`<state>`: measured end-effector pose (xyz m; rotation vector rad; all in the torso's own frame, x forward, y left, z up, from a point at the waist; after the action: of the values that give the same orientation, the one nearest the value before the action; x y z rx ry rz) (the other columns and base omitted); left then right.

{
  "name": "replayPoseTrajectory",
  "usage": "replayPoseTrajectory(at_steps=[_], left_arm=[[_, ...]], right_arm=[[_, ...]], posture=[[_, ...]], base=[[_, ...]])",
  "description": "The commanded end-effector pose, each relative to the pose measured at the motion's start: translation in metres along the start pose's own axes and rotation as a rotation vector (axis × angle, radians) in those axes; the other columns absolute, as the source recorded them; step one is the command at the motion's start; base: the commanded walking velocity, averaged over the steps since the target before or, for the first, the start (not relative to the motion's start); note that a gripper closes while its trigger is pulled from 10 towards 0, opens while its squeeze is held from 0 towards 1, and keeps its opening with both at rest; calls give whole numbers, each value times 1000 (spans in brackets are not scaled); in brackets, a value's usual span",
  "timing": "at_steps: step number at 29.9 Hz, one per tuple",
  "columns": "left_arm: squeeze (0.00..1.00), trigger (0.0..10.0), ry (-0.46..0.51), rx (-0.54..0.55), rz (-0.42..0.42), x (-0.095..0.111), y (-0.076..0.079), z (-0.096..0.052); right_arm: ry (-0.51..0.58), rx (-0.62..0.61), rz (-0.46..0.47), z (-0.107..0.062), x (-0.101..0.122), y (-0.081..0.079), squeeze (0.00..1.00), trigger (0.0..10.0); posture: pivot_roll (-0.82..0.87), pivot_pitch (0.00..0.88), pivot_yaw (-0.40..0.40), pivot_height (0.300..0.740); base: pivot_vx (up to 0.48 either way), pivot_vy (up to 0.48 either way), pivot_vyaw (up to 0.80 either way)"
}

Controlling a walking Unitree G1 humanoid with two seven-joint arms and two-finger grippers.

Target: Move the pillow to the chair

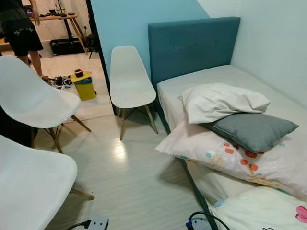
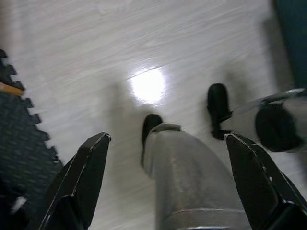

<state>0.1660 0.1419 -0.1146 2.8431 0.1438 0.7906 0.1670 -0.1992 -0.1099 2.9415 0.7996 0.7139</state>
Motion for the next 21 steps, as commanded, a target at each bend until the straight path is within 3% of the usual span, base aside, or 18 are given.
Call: replayPoseTrajectory(at_steps=[1, 3, 4, 5, 6, 7, 10, 12, 16, 18, 20, 21], left_arm=[[0, 10000, 15, -14, -36, 3, 4, 1], [0, 10000, 18, -15, -42, 4, 5, 1], [0, 10000, 86, -35, -94, 25, 10, 4], [0, 10000, 117, -41, -113, 33, 11, 5], [0, 10000, 117, -41, -113, 33, 11, 5], [0, 10000, 182, -38, -144, 53, 11, 5], [0, 10000, 227, -34, -163, 66, 9, 5], [0, 10000, 286, -32, -161, 86, 8, 4], [0, 10000, 354, -2, -150, 107, 2, 1], [0, 10000, 433, 48, -180, 125, -8, -4], [0, 10000, 451, 58, -185, 129, -10, -5], [0, 10000, 465, 45, -212, 134, -11, -6]], right_arm=[[20, -20, -10, 0, 3, 4, 0, 10000], [25, -26, -12, -1, 5, 6, 0, 10000], [141, -131, 48, -4, 36, 36, 0, 10000], [194, -171, 72, -7, 49, 48, 0, 10000], [194, -171, 72, -7, 49, 48, 0, 10000], [291, -242, 76, -15, 76, 70, 0, 10000], [345, -282, 48, -21, 92, 82, 0, 10000], [426, -348, -31, -31, 120, 99, 0, 10000], [509, -351, -64, -37, 144, 100, 0, 10000], [623, -268, 21, -41, 166, 93, 0, 10000], [655, -244, 51, -42, 171, 91, 0, 10000], [716, -207, 121, -46, 181, 91, 0, 10000]], posture=[[10, 0, -35, 740], [10, 0, -35, 740], [-10, 0, -30, 740], [-14, 0, -28, 740], [-14, 0, -28, 740], [-24, 0, -15, 740], [-27, 0, -7, 740], [-29, 0, -1, 740], [-22, 0, -4, 740], [-17, 0, -3, 740], [-17, 0, -3, 740], [-14, 0, 0, 740]], base=[[0, 0, 0], [0, 0, 0], [0, 0, 0], [0, 0, 0], [0, 0, 0], [0, 0, 0], [0, 0, 0], [0, 0, 0], [0, 0, 0], [0, 0, 0], [0, 0, 0], [0, 0, 0]])
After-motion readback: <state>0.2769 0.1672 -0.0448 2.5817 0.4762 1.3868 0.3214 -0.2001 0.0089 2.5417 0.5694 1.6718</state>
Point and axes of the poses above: a point about 5 cm out from each wrist's last joint towards the gripper, its own z axis pointing out of the wrist towards the gripper, its own x axis along the axis of the wrist's last joint, y = z × x, the point moved 2 cm from there along z, pointing out of the wrist towards the gripper, and after that the axes turned 9 degrees about -z, right-handed, at the moved point
